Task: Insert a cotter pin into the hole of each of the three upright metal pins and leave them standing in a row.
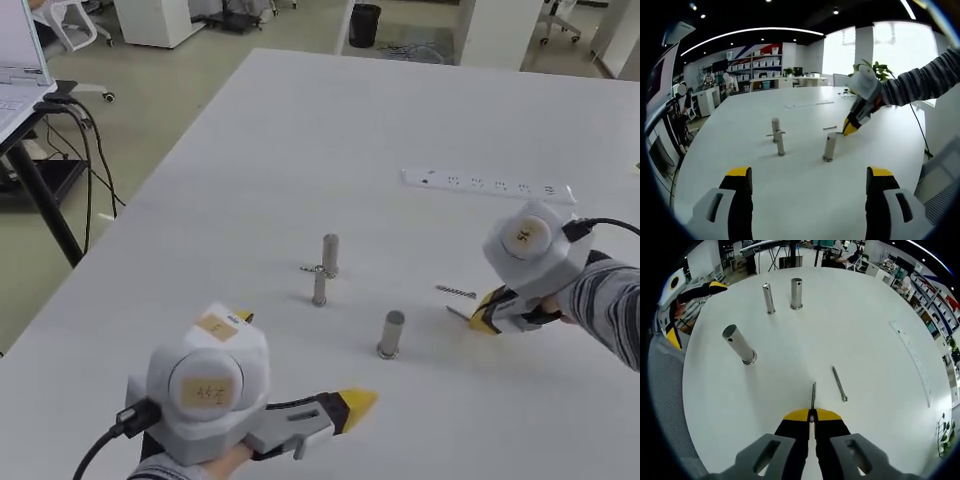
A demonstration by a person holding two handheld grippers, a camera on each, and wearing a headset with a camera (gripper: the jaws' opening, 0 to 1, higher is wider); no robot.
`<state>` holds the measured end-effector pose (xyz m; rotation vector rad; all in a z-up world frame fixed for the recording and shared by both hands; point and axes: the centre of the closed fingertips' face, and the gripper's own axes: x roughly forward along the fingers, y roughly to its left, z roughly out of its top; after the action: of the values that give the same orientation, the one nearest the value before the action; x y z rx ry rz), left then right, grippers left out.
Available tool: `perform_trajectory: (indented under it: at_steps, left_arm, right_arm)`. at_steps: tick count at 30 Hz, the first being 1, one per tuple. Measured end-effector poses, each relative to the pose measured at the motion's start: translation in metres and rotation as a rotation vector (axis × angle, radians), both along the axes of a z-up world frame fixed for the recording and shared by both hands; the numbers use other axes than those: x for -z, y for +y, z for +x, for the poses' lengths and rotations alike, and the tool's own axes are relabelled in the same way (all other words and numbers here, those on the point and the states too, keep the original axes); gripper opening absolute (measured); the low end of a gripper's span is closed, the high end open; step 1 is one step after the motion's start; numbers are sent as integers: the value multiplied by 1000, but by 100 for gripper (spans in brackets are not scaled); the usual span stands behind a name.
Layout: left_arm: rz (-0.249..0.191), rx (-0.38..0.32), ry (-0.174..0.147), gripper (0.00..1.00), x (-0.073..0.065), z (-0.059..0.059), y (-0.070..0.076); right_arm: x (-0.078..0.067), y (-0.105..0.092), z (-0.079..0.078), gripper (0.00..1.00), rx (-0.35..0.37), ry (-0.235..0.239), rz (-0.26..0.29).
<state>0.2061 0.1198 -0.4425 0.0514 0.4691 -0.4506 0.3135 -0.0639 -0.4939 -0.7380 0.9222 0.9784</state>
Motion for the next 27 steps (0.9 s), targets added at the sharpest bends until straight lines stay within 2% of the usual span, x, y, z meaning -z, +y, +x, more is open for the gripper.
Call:
perform_trajectory:
  at_steps: [3,10,14,21,27]
  left_arm:
    - [2,10,0,91,0,-1,-2]
    - [-16,34,14,82,0,-3,-6]
    - [-33,43,25,78,-3,-2,-8]
    - [-41,76,16,72,-13,1,-17]
    - [-53,131,13,62,-20,0,-29]
  right_arm:
    - [-8,3,-3,0,-11,-27,39]
    - [-26,12,-14,0,-74,-101,86]
    - [-35,19,-26,0,-135,-141,95]
    - [-41,33,-41,0,-251,-202,98]
    - [-47,48,-58,0,-341,-241,106]
